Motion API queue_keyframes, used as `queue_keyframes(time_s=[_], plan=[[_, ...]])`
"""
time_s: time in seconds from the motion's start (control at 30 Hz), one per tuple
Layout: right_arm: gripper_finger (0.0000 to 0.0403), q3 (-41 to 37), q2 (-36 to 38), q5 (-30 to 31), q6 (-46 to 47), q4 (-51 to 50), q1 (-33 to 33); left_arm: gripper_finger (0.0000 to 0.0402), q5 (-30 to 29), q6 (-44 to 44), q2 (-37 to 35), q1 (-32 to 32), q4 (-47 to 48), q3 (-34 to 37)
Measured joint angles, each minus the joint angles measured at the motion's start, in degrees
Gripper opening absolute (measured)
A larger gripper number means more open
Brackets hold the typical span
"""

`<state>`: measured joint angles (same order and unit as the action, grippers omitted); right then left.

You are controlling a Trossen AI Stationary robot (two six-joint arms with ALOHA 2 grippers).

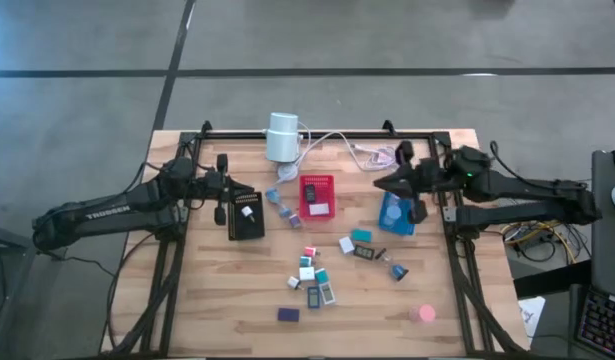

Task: Pick & Place Office items
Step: Put the black charger adapter into the black basket

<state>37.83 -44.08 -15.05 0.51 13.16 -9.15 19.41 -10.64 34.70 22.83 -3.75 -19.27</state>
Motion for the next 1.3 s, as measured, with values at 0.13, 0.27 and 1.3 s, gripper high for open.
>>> queue_keyframes(time_s=[0.13, 0.27, 1.3], plan=[[0.0008, -6.7, 5.1, 0.5, -0.3, 5.1, 0.0, 0.0005, 0.0, 0.1, 0.0, 0.0, 0.0, 0.0], [0.0008, -13.5, 8.2, 2.2, -0.2, 11.6, -0.1, 0.0005, 0.0, 1.1, 0.0, 0.0, -0.8, 0.0], [0.0008, -36.8, 10.2, 3.8, 2.3, 33.9, -0.6, 0.0005, 0.0, -2.5, 0.0, 0.0, -2.0, 0.8]])
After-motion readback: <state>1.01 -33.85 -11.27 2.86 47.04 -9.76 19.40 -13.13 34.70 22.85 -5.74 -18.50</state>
